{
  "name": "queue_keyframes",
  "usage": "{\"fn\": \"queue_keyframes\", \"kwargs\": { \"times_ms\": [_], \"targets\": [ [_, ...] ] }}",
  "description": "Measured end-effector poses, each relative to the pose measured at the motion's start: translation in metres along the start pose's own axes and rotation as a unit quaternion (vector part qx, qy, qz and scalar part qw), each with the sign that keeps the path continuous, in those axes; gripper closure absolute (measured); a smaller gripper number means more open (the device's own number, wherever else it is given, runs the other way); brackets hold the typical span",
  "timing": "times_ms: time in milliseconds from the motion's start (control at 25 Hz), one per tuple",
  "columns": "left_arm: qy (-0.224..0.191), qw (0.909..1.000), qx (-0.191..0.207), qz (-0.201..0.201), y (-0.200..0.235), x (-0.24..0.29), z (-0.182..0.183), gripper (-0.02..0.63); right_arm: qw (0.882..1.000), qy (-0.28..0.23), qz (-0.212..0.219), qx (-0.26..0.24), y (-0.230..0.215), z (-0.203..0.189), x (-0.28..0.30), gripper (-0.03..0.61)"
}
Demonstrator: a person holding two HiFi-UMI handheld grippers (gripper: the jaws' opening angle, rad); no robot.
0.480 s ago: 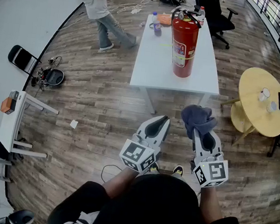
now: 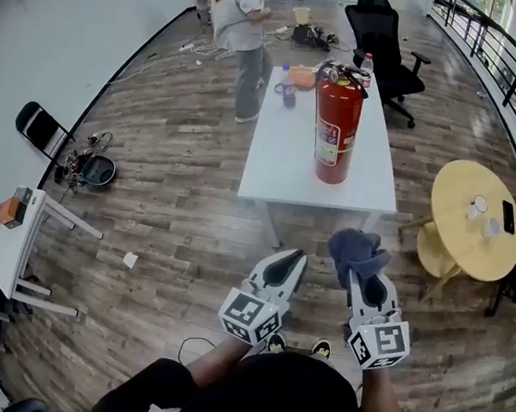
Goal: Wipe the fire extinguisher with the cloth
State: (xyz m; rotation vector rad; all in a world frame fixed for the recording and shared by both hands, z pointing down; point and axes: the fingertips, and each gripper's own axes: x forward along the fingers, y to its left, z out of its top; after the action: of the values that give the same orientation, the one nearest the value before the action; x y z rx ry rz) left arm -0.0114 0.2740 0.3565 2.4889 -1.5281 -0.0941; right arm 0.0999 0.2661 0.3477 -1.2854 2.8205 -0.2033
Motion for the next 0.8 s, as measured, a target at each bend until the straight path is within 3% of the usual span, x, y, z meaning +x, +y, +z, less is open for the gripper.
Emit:
{"fn": "queue_keyframes", "kwargs": {
  "times_ms": [280,560,800],
  "targets": [
    [-0.006,0.9999,-0.01,0.002,0.03,-0.014,0.003,0.568,1.0,-0.007,-0.01,-0.006,0.013,0.002,0.018,0.508],
    [-0.006,0.9997,-0.02,0.008,0.076,-0.033,-0.001,0.568,0.999,-0.005,-0.017,-0.044,0.039,-0.001,0.044,0.508],
    [-0.007,0.9999,-0.012,0.011,0.102,-0.008,0.003,0.568,0.999,0.015,-0.007,-0.046,0.027,-0.001,0.071,0.509]
  ]
}}
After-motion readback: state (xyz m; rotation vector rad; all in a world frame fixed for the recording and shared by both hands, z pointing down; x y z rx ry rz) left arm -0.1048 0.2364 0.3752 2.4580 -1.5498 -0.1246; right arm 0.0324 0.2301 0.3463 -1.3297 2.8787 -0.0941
